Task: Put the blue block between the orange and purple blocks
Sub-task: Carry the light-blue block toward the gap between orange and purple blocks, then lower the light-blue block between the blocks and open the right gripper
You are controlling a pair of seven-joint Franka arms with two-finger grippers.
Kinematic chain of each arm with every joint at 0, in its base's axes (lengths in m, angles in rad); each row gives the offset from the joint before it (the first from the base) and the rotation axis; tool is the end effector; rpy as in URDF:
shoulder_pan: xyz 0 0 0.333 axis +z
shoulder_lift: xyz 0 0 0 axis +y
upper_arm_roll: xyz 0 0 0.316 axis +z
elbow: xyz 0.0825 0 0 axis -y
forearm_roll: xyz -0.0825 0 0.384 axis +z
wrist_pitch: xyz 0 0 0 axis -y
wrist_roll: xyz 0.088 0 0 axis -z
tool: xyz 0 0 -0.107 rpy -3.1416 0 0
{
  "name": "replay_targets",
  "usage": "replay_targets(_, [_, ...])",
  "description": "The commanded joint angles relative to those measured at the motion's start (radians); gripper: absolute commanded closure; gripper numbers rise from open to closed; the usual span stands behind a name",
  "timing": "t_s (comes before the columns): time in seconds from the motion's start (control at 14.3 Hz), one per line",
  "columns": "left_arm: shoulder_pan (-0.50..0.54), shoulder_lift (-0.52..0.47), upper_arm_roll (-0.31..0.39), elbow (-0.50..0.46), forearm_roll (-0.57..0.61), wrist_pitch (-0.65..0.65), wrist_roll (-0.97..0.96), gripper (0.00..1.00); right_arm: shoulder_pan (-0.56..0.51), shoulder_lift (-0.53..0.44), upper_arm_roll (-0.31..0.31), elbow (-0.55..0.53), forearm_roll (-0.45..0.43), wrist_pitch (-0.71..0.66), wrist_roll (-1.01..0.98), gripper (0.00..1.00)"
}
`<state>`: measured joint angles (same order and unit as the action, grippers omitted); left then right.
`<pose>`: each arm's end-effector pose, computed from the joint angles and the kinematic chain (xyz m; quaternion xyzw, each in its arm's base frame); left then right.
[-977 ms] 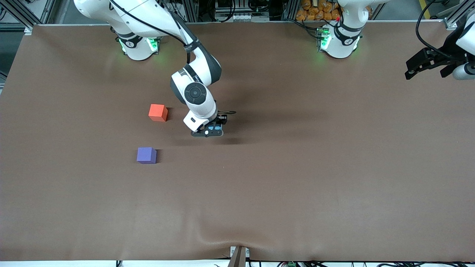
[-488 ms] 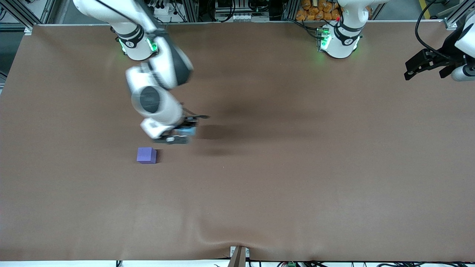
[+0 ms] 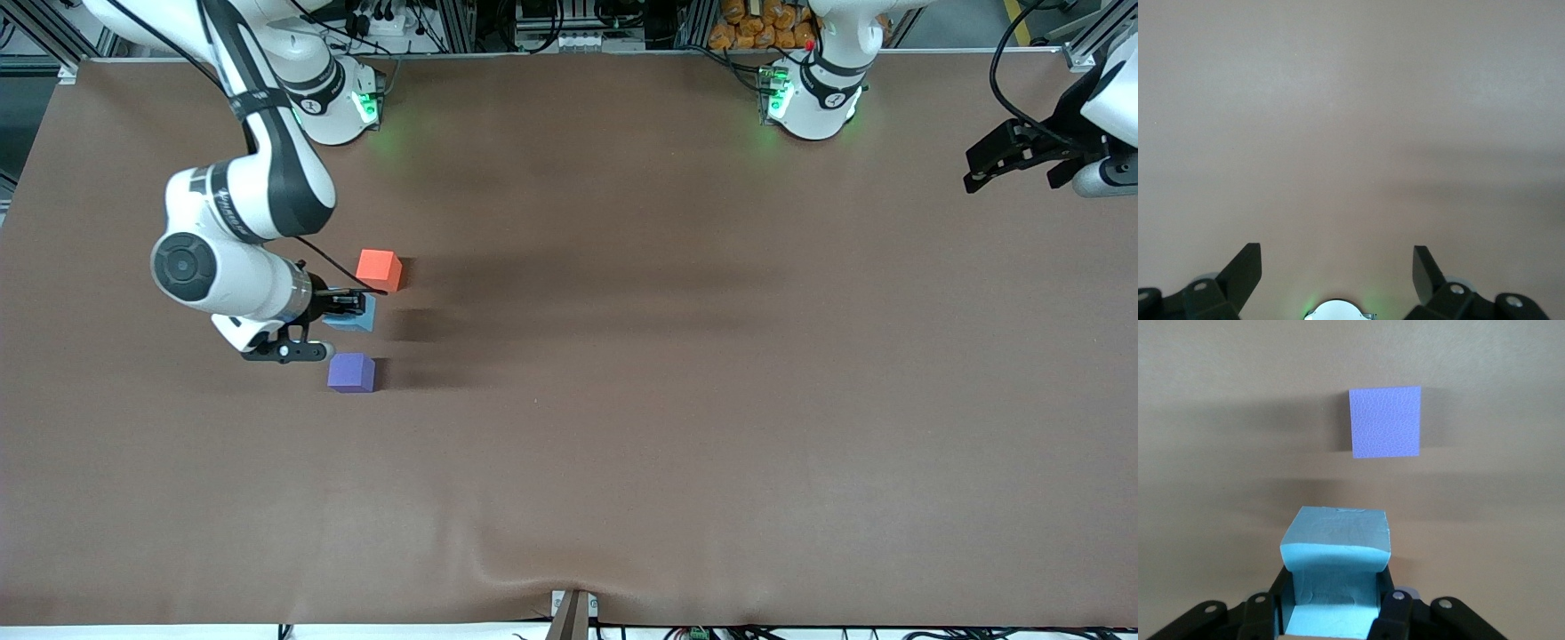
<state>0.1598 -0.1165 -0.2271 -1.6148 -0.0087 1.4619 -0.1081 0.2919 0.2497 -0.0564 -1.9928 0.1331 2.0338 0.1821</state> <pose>0.5055 -0.0428 0.6548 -0.9995 -0.0210 0.0189 0.0104 0.5564 0.1421 0.3220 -0.9934 0.0091 0.1115 0.0266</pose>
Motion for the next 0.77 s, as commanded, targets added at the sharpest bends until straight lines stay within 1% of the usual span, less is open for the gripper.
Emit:
replay_targets(0.0, [0.009,-0.009,-0.006,-0.004,-0.016,-0.011,0.016,0.0,-0.02,-0.049,0.013,-0.115,-0.015,0.088,-0.048,0.82])
replay_targets(0.14, [0.009,-0.009,-0.008,-0.004,-0.016,-0.012,0.016,0.0,-0.027,-0.043,0.013,-0.123,-0.015,0.101,-0.053,0.82])
replay_targets(0.42, [0.007,-0.009,-0.008,-0.008,-0.016,-0.014,0.016,0.0,-0.023,-0.04,0.013,-0.179,-0.015,0.196,-0.053,0.82])
replay_targets(0.7, [0.006,-0.008,-0.008,-0.005,-0.016,-0.012,0.016,0.0,-0.025,-0.027,0.013,-0.181,-0.017,0.206,-0.056,0.82])
